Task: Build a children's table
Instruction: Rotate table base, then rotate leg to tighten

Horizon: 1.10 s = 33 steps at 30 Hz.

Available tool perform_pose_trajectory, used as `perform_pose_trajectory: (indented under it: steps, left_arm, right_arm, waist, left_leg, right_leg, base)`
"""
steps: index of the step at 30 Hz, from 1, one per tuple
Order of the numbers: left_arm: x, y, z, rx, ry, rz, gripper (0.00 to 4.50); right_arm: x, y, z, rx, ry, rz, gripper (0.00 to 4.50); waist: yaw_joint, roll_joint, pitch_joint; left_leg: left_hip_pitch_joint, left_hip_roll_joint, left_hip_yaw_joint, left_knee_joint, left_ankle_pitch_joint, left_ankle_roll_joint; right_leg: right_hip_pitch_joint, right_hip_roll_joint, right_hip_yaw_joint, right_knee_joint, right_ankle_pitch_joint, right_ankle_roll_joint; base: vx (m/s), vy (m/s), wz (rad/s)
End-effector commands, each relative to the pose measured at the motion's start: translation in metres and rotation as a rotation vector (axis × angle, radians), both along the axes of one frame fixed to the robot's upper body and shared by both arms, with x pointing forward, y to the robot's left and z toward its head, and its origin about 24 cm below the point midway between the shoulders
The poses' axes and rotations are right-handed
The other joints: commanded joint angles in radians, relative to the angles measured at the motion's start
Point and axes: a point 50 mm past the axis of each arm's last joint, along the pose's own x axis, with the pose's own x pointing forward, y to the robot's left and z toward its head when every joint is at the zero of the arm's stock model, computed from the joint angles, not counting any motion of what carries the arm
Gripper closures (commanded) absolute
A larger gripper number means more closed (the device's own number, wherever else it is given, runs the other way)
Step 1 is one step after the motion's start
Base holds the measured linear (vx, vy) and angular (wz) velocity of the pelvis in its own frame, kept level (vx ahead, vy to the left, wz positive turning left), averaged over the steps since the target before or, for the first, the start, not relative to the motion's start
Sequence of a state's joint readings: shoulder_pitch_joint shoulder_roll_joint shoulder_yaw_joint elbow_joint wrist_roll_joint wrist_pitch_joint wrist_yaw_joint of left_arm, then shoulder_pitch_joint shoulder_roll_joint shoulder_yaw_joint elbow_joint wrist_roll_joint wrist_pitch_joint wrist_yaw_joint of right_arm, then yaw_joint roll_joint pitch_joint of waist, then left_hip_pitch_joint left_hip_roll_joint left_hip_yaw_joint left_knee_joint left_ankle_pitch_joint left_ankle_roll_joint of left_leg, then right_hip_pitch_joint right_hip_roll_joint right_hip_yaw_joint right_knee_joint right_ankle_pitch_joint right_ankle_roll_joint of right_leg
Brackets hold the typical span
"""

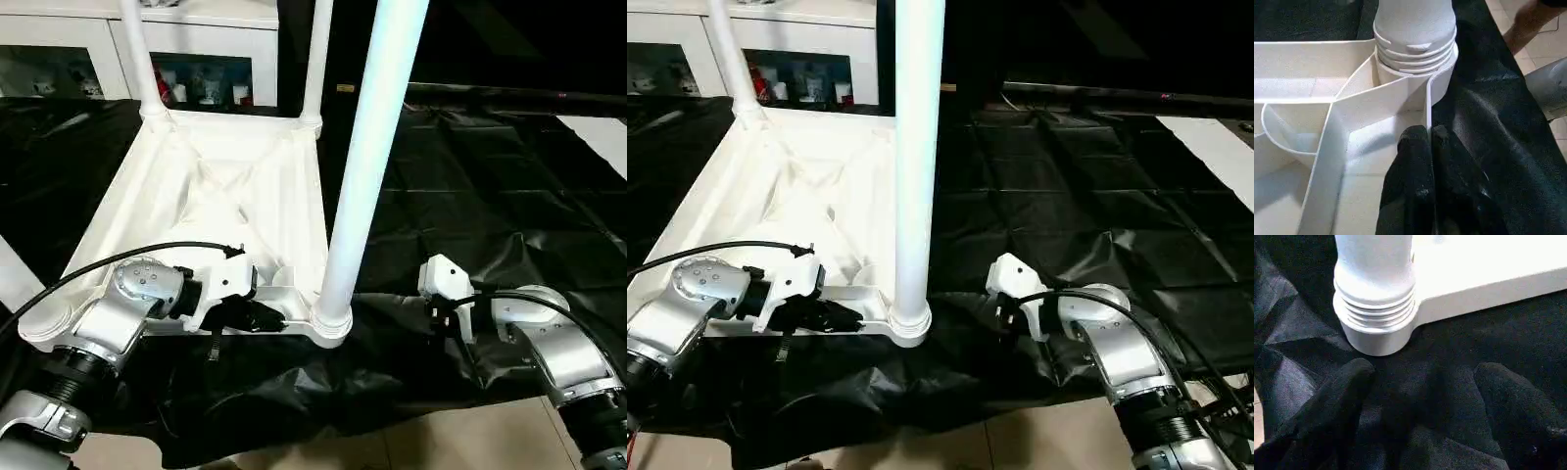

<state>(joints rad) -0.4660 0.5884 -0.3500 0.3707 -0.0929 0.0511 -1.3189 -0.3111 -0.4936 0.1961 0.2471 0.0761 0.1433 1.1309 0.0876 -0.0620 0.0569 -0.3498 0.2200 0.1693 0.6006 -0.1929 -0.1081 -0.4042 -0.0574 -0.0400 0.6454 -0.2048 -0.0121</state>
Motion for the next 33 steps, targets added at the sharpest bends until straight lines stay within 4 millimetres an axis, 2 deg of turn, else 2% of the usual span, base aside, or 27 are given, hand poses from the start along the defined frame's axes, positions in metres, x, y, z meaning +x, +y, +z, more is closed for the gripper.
perform_pose_trajectory:
  steps: [1, 2, 3, 4, 5, 6, 7, 11, 17, 22, 25, 29, 33]
  left_arm:
    - [-0.003, -0.001, -0.017, 0.056, 0.062, 0.04, 4.42]
    - [-0.003, -0.001, -0.017, 0.051, 0.067, 0.042, 4.42]
    - [-0.003, -0.001, -0.017, 0.047, 0.07, 0.045, 4.05]
    - [-0.003, -0.001, -0.017, 0.051, 0.068, 0.045, 3.94]
    - [-0.003, 0.0, -0.017, 0.055, 0.067, 0.045, 3.94]
    - [-0.003, 0.0, -0.017, 0.061, 0.068, 0.049, 3.94]
    - [-0.002, 0.001, -0.018, 0.066, 0.066, 0.053, 3.74]
    - [0.001, 0.003, -0.018, 0.075, 0.054, 0.076, 3.74]
    - [0.002, 0.007, -0.016, 0.071, 0.055, 0.081, 3.74]
    - [0.002, 0.008, -0.017, 0.073, 0.071, 0.074, 4.2]
    - [0.002, 0.008, -0.018, 0.072, 0.085, 0.072, 4.44]
    - [0.002, 0.002, -0.021, 0.059, 0.094, 0.104, 4.44]
    - [0.01, -0.007, -0.021, 0.03, 0.067, 0.215, 4.44]
  right_arm:
    - [0.002, -0.002, 0.003, -0.009, -0.015, -0.002, 0.7]
    - [0.002, -0.002, 0.003, -0.009, -0.015, -0.002, 0.7]
    - [0.002, -0.002, 0.003, -0.009, -0.015, -0.002, 0.7]
    - [0.002, -0.001, 0.003, -0.009, -0.015, -0.001, 0.7]
    - [0.002, -0.001, 0.003, -0.009, -0.015, -0.002, 0.7]
    - [0.002, -0.001, 0.003, -0.008, -0.015, -0.003, 0.7]
    - [0.002, -0.001, 0.003, -0.008, -0.015, -0.003, 0.7]
    - [0.002, -0.001, 0.003, -0.007, -0.015, -0.006, 0.7]
    - [0.003, -0.001, 0.003, -0.005, -0.016, -0.008, 0.7]
    - [0.003, 0.0, 0.004, -0.005, -0.023, -0.009, 0.7]
    - [0.004, 0.0, 0.004, -0.004, -0.026, -0.01, 0.7]
    - [0.007, -0.001, 0.006, 0.002, -0.035, -0.03, 0.7]
    - [0.015, -0.001, 0.008, 0.062, -0.009, -0.108, 0.7]
  waist:
    - [0.002, 0.007, -0.055]
    - [0.002, 0.007, -0.054]
    - [0.005, 0.009, -0.053]
    - [0.007, 0.01, -0.055]
    - [0.007, 0.008, -0.055]
    - [0.006, 0.011, -0.055]
    - [0.005, 0.009, -0.055]
    - [0.005, 0.009, -0.056]
    - [0.005, 0.013, -0.054]
    - [0.004, 0.016, -0.054]
    - [0.003, 0.015, -0.055]
    - [0.003, 0.017, -0.056]
    - [0.001, 0.016, -0.057]
  left_leg:
    - [0.002, 0.01, 0.004, -0.075, -0.21, 0.011]
    - [0.003, 0.01, 0.005, -0.075, -0.218, 0.009]
    - [0.006, 0.01, 0.004, -0.076, -0.236, 0.008]
    - [0.008, 0.011, 0.003, -0.076, -0.242, 0.006]
    - [0.007, 0.011, 0.003, -0.076, -0.239, 0.006]
    - [0.004, 0.009, 0.002, -0.078, -0.233, 0.005]
    - [0.003, 0.01, 0.002, -0.078, -0.232, 0.005]
    - [0.002, 0.009, 0.002, -0.077, -0.228, 0.008]
    - [0.004, 0.009, -0.001, -0.079, -0.258, 0.004]
    - [0.003, 0.009, -0.002, -0.081, -0.273, 0.001]
    - [0.004, 0.009, -0.002, -0.081, -0.267, 0.002]
    - [0.003, 0.009, 0.0, -0.08, -0.256, 0.004]
    - [0.004, 0.009, 0.001, -0.078, -0.254, 0.006]
  right_leg:
    - [0.048, -0.065, 0.042, -0.089, -0.217, -0.187]
    - [0.047, -0.065, 0.042, -0.091, -0.235, -0.184]
    - [0.044, -0.067, 0.042, -0.096, -0.278, -0.175]
    - [0.043, -0.068, 0.043, -0.097, -0.291, -0.171]
    - [0.044, -0.067, 0.043, -0.097, -0.286, -0.17]
    - [0.046, -0.065, 0.042, -0.095, -0.276, -0.167]
    - [0.046, -0.065, 0.042, -0.095, -0.271, -0.167]
    - [0.046, -0.066, 0.042, -0.096, -0.28, -0.161]
    - [0.042, -0.066, 0.041, -0.103, -0.346, -0.145]
    - [0.042, -0.068, 0.041, -0.106, -0.37, -0.139]
    - [0.041, -0.066, 0.041, -0.105, -0.352, -0.144]
    - [0.043, -0.066, 0.041, -0.102, -0.324, -0.155]
    - [0.042, -0.065, 0.041, -0.102, -0.325, -0.165]
  base:
    - [0.0, 0.0, 0.0]
    - [0.0, 0.0, 0.0]
    - [0.0, 0.0, 0.0]
    - [0.0, 0.0, 0.0]
    - [0.0, 0.0, 0.0]
    - [0.0, 0.0, 0.0]
    - [0.0, 0.0, 0.0]
    - [0.0, 0.0, 0.0]
    - [0.0, 0.0, 0.0]
    - [0.0, 0.0, 0.0]
    - [0.0, 0.0, 0.0]
    - [0.0, 0.0, 0.0]
    - [0.0, 0.0, 0.0]
